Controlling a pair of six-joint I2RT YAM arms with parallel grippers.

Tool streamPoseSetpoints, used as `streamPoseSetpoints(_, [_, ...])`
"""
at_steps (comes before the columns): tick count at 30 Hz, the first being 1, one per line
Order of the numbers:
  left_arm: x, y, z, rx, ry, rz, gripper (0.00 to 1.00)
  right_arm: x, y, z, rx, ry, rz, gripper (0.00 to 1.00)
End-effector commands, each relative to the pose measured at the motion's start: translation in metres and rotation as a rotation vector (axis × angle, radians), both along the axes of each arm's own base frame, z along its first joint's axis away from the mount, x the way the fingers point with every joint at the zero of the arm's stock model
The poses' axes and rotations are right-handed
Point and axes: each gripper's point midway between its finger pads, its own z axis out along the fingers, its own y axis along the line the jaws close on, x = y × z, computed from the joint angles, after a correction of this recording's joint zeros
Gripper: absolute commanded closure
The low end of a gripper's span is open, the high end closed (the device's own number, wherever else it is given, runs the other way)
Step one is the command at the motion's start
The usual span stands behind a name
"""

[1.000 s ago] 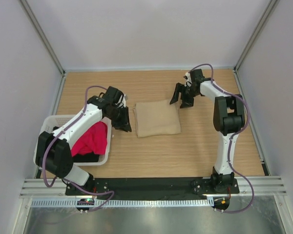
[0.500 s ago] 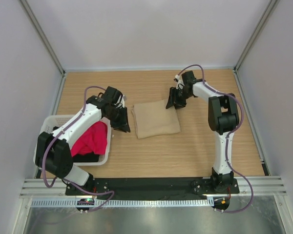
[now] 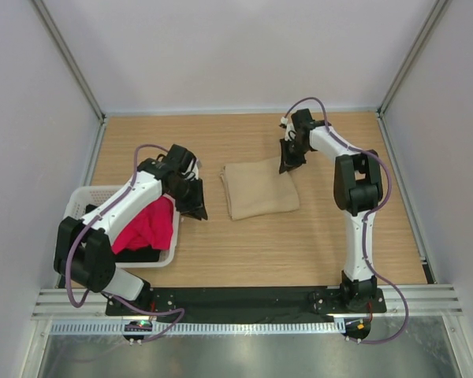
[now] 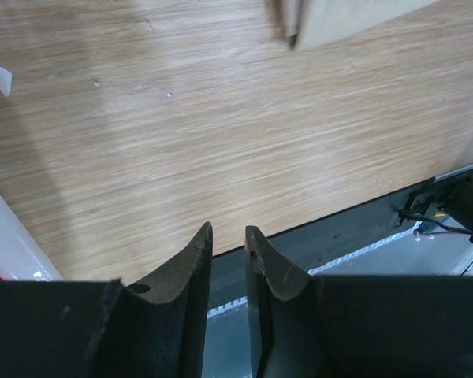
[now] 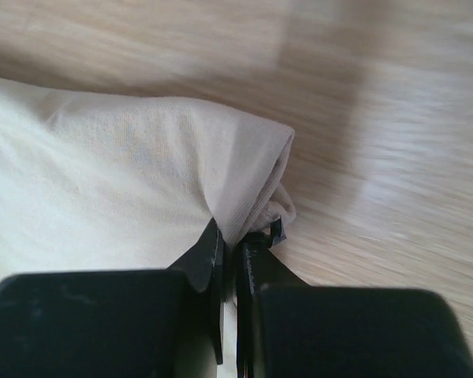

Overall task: Fold and stack the t-shirts
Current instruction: Neatly place the folded tshirt to the corner

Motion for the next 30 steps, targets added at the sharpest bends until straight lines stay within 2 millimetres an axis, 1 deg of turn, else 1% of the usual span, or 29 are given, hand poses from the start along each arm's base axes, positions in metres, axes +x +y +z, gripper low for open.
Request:
streamPoseSetpoints(1, [-0.001,-0.001,0.014,-0.029,-0.013,0.019,0.76,0.032,-0.058,0.036,-0.202,-0.13,-0.061,0.99])
streamPoseSetpoints(2, [-0.001,-0.001,0.014,-0.027,-0.007,0.022,0.76,0.035,-0.068,0.041,-0.232,-0.141,-0.053,0.99])
streamPoseSetpoints(3, [0.0,-0.002,0.017,-0.032,-0.011,0.027,0.76,0.045,-0.08,0.051,-0.276,-0.176,-0.068,0.99])
streamPoseSetpoints(4, [0.002,-0.002,0.018,-0.034,-0.014,0.032,0.76,0.05,-0.088,0.052,-0.306,-0.185,-0.069,0.99])
streamPoseSetpoints(5, [0.003,-0.002,0.018,-0.026,-0.014,0.036,0.76,0.056,-0.106,0.055,-0.37,-0.199,-0.086,0.99])
streamPoseSetpoints(6, [0.004,-0.001,0.018,-0.019,-0.019,0.04,0.76,0.067,-0.122,0.067,-0.437,-0.238,-0.12,0.99])
streamPoseSetpoints(7, [0.005,0.001,0.017,-0.006,-0.02,0.045,0.76,0.073,-0.136,0.065,-0.47,-0.241,-0.129,0.99])
streamPoseSetpoints(8, [0.005,0.002,0.017,0.0,-0.019,0.05,0.76,0.079,-0.144,0.068,-0.494,-0.257,-0.133,0.99])
streamPoseSetpoints(9, [0.005,0.003,0.015,0.005,-0.012,0.052,0.76,0.089,-0.153,0.078,-0.523,-0.293,-0.146,0.99])
streamPoseSetpoints(10, [0.003,0.004,0.012,0.01,-0.004,0.052,0.76,0.094,-0.166,0.081,-0.585,-0.307,-0.163,0.99])
streamPoseSetpoints(11, [0.003,0.004,0.01,0.016,0.003,0.056,0.76,0.104,-0.176,0.079,-0.631,-0.33,-0.173,0.99])
streamPoseSetpoints(12, [0.002,0.005,0.008,0.025,0.012,0.059,0.76,0.112,-0.191,0.084,-0.668,-0.353,-0.2,0.99])
streamPoseSetpoints(14, [-0.001,0.007,0.003,0.041,0.037,0.06,0.77,0.123,-0.214,0.077,-0.724,-0.353,-0.251,0.99])
streamPoseSetpoints(15, [-0.001,0.008,0.002,0.05,0.039,0.062,0.76,0.133,-0.227,0.09,-0.737,-0.388,-0.289,0.99])
streamPoseSetpoints(17, [-0.002,0.011,0.001,0.069,0.055,0.07,0.76,0.143,-0.238,0.092,-0.775,-0.415,-0.325,0.99])
streamPoseSetpoints(18, [-0.003,0.012,0.001,0.077,0.058,0.068,0.76,0.146,-0.262,0.091,-0.805,-0.415,-0.362,0.99])
streamPoseSetpoints(19, [-0.002,0.013,-0.001,0.085,0.067,0.069,0.76,0.153,-0.267,0.094,-0.817,-0.447,-0.383,0.99])
streamPoseSetpoints(22, [-0.003,0.013,-0.003,0.097,0.097,0.078,0.77,0.161,-0.286,0.094,-0.877,-0.477,-0.402,0.99])
streamPoseSetpoints(23, [-0.003,0.012,-0.006,0.102,0.11,0.079,0.77,0.166,-0.292,0.097,-0.893,-0.501,-0.417,0.99])
streamPoseSetpoints(24, [-0.004,0.012,-0.006,0.101,0.12,0.079,0.77,0.17,-0.295,0.092,-0.89,-0.505,-0.417,0.99])
streamPoseSetpoints(25, [-0.005,0.014,-0.007,0.114,0.129,0.075,0.77,0.173,-0.301,0.092,-0.886,-0.513,-0.424,0.99])
streamPoseSetpoints(26, [-0.01,0.018,-0.005,0.143,0.156,0.069,0.78,0.177,-0.304,0.095,-0.884,-0.531,-0.435,0.99])
streamPoseSetpoints(27, [-0.012,0.022,-0.004,0.163,0.156,0.061,0.79,0.179,-0.306,0.09,-0.885,-0.529,-0.429,0.99])
streamPoseSetpoints(28, [-0.013,0.024,-0.003,0.172,0.158,0.063,0.79,0.184,-0.309,0.092,-0.889,-0.553,-0.438,0.99])
streamPoseSetpoints(30, [-0.013,0.023,0.0,0.169,0.158,0.07,0.79,0.188,-0.313,0.092,-0.908,-0.569,-0.437,0.99])
